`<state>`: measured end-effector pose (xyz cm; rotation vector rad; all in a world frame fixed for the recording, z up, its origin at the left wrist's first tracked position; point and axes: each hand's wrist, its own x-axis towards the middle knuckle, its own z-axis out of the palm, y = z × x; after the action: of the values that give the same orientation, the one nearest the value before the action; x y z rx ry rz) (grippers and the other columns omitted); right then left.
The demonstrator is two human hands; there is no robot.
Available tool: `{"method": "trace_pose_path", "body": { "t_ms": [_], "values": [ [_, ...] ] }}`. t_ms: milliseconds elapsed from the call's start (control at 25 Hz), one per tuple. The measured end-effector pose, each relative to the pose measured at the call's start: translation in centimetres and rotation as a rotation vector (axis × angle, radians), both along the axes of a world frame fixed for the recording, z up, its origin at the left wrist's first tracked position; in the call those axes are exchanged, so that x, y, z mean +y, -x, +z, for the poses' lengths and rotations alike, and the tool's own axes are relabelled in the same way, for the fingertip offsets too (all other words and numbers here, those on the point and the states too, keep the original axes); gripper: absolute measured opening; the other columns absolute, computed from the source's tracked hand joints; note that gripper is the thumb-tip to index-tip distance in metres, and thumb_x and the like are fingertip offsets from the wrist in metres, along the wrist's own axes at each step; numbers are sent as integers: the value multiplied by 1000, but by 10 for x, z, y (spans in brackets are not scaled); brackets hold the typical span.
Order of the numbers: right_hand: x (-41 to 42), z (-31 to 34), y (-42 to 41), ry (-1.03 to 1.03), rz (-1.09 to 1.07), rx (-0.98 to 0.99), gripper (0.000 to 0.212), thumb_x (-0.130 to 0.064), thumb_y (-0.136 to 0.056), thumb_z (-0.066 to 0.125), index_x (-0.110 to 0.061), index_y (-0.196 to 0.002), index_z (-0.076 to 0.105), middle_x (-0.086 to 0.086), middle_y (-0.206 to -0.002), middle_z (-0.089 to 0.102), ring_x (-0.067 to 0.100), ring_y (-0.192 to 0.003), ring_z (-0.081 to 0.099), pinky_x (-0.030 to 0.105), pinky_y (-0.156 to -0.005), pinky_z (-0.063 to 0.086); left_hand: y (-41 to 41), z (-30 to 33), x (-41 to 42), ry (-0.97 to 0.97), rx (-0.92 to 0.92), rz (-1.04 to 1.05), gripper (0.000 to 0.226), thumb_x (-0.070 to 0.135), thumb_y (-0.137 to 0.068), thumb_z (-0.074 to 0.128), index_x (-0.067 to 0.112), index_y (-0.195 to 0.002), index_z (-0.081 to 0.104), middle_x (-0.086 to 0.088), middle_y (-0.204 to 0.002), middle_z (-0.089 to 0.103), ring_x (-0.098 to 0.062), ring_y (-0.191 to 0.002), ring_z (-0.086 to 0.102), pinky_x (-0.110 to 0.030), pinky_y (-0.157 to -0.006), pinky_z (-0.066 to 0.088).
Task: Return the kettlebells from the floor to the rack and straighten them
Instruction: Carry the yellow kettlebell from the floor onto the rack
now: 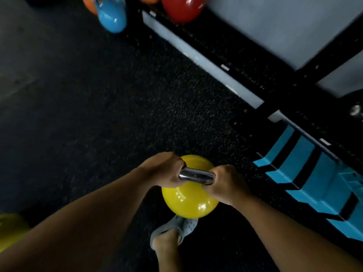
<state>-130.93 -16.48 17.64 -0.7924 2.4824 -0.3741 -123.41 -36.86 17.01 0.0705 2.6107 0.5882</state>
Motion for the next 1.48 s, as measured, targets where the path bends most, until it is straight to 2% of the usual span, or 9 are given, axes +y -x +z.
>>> {"method": "trace_pose_path", "body": {
  "t_ms": [200,280,360,560,720,920,1160,1320,1480],
  "values": [
    [-36,43,83,10,-118,132,35,-42,-65,66,-14,-84,74,12,-77,73,31,-77,71,34,-59,52,112,52,-41,91,114,-111,22,44,-76,62,23,-71,59,-2,-73,69,-25,-68,67,-26,-53,38],
    [-52,58,124,11,-134,191,35,-43,-67,65,-16,-86,73,11,-80,74,31,-81,71,34,-62,54,156,67,-57,98,170,-98,24,42,-76,61,26,-64,48,-3,-72,69,-27,-69,68,-26,-54,36],
    [-65,75,165,2,-167,249,32,-43,-69,65,-16,-84,71,10,-81,74,33,-81,70,34,-62,54,202,80,-72,99,219,-109,24,42,-75,61,26,-64,47,-5,-73,70,-31,-70,68,-27,-54,39],
    [-82,101,252,26,-259,343,27,-41,-70,65,-18,-83,70,9,-81,73,35,-79,69,36,-63,55,310,101,-92,144,447,-229,22,38,-77,65,16,-77,67,-10,-76,72,-38,-72,69,-31,-56,39],
    [-93,110,323,-9,-355,426,31,-43,-69,62,-22,-90,70,9,-85,74,34,-82,70,35,-67,56,396,113,-101,151,522,-290,26,42,-80,64,17,-87,67,-11,-84,74,-39,-79,71,-35,-61,50],
    [-97,110,389,40,-454,498,29,-40,-69,62,-20,-88,67,12,-85,73,38,-83,69,37,-63,53,480,118,-102,181,594,-365,26,42,-82,62,19,-94,65,-12,-93,74,-41,-86,71,-38,-64,53],
    [-83,113,438,96,-589,553,30,-33,-71,63,-22,-98,70,11,-87,74,36,-85,70,34,-65,54,553,116,-79,148,647,-435,30,39,-78,67,18,-99,68,-13,-96,75,-39,-91,71,-38,-67,53],
    [-73,110,461,67,-630,533,22,-24,-72,61,-22,-92,68,10,-84,72,37,-81,67,31,-62,51,582,114,-69,137,624,-442,20,32,-80,66,17,-93,66,-15,-93,73,-39,-87,69,-34,-64,40],
    [-69,110,485,40,-638,481,14,-23,-73,64,-25,-86,65,8,-81,67,33,-78,65,32,-62,53,597,113,-60,88,609,-354,24,29,-79,66,16,-99,67,-18,-96,72,-42,-90,68,-35,-66,42]
  ]
}}
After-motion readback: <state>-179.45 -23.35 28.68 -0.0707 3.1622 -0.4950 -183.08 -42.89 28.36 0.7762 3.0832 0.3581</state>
